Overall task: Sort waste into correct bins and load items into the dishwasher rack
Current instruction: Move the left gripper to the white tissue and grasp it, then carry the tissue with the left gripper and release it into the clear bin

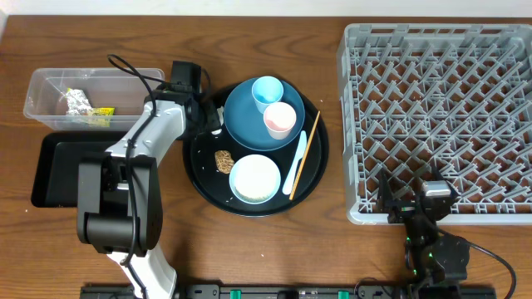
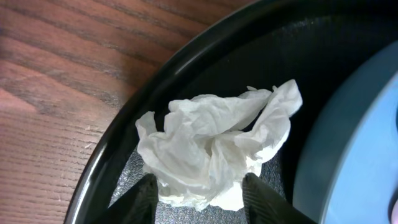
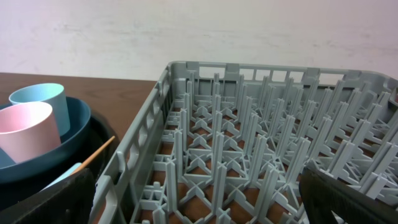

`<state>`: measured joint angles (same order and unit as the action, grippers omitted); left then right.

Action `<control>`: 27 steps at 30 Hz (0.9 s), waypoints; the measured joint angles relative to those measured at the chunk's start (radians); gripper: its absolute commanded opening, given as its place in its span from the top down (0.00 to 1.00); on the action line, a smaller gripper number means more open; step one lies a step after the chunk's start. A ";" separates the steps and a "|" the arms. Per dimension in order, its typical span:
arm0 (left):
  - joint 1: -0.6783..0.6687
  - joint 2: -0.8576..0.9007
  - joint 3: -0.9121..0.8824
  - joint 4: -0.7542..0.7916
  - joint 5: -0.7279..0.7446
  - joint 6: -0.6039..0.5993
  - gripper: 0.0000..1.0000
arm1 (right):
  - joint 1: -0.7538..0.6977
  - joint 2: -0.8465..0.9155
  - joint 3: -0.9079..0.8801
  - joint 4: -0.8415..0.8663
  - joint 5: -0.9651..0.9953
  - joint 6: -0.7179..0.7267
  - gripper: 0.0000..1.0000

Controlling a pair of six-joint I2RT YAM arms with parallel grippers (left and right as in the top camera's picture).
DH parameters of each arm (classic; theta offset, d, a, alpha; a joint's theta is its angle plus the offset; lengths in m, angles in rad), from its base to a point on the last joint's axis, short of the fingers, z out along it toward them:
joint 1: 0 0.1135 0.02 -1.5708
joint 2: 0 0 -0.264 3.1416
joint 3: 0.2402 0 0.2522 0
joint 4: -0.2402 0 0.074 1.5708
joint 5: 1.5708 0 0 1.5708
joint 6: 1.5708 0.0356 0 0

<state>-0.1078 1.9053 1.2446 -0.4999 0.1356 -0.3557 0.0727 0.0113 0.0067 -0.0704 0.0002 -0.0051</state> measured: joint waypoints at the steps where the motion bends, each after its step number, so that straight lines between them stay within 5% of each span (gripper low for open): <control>1: 0.000 0.003 0.000 0.001 0.000 0.000 0.57 | 0.000 0.000 0.000 0.000 0.000 0.000 0.01; 4: 0.000 0.015 -0.001 0.003 0.000 -0.005 0.90 | 0.000 0.000 0.000 0.000 0.000 0.000 0.01; 5: 0.000 0.020 -0.001 0.003 0.000 -0.006 0.94 | 0.000 0.000 0.000 0.000 0.000 0.000 0.01; 17: 0.000 -0.002 0.022 -0.093 0.000 0.023 0.94 | 0.000 0.000 0.000 0.000 0.000 0.000 0.01; 27: 0.000 -0.358 0.060 -0.150 -0.014 0.047 0.94 | 0.000 0.000 0.000 0.000 0.000 0.000 0.01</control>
<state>-0.1074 1.5471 1.3048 -0.6498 0.1215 -0.3092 0.0727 0.0113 0.0067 -0.0704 0.0006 -0.0048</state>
